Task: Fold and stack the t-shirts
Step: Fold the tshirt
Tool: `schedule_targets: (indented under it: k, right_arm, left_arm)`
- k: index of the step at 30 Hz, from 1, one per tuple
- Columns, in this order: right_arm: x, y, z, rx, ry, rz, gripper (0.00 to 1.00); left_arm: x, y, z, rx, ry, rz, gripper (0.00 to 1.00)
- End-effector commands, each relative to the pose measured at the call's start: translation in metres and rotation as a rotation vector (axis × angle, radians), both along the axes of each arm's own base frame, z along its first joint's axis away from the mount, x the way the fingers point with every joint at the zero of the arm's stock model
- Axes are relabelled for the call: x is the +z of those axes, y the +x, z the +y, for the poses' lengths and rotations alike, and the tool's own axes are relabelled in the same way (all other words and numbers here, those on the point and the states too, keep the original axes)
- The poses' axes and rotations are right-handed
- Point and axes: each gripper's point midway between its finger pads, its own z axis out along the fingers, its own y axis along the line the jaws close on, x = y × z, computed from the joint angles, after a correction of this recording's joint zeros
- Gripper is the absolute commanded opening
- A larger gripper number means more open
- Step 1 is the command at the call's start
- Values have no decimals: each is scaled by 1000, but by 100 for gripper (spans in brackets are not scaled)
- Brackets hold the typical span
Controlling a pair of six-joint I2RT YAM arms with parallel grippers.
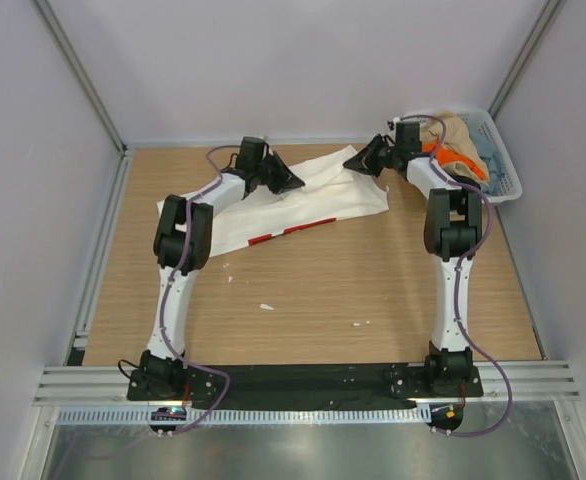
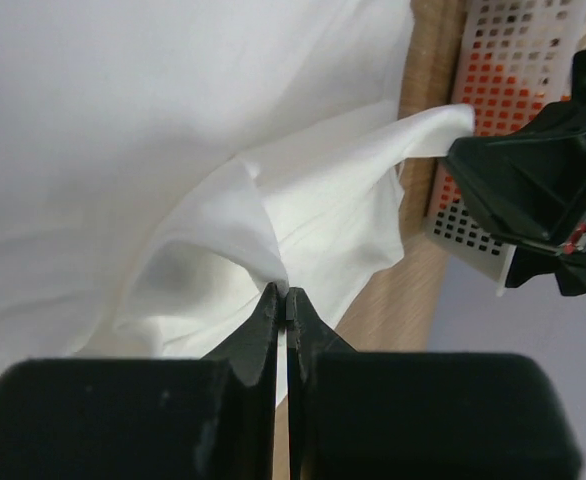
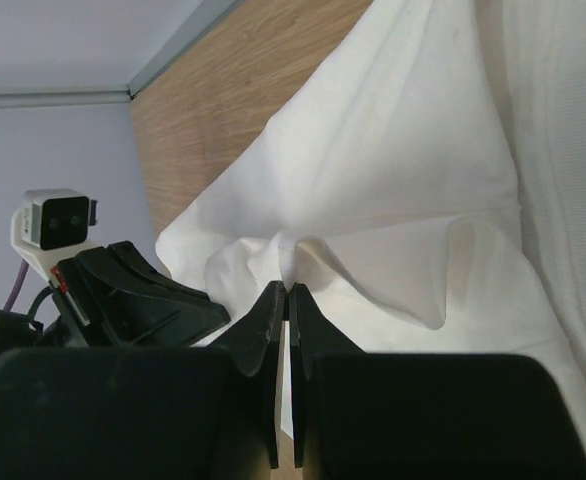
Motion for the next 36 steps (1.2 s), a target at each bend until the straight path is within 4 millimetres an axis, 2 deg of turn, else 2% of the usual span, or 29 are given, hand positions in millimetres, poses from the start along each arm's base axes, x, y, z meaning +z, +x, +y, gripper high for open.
schedule_targets:
  k: [1,5,7,11,14,16,24,30,36]
  right_arm:
    - [57,-4,-8,30,-7,-102,7]
    - [60,-13,-13,44,-17,-74,7]
    - [57,-21,-13,56,-24,-47,7]
    - [51,-43,-13,78,-34,2,7]
    - [39,-60,-15,86,-47,56,7]
    - [41,-68,-15,84,-49,76,7]
    - [5,-103,-19,85,-65,204,9]
    - [-12,-107,-25,80,-115,240,11]
    - [-17,-104,-29,80,-152,236,12]
  left_arm:
    - [35,-19,-5,-58,-32,-56,0]
    - [26,-35,-2,-71,-24,-22,0]
    - [29,-39,-2,-79,-31,-18,0]
    - [29,-45,-3,-94,-39,-2,0]
    - [32,-49,-5,-109,-57,12,0]
    - [32,-51,-4,-112,-55,23,0]
    - [17,-62,-2,-139,-31,105,0]
    - [12,-65,3,-137,-12,122,0]
    - [8,-66,10,-133,10,141,2]
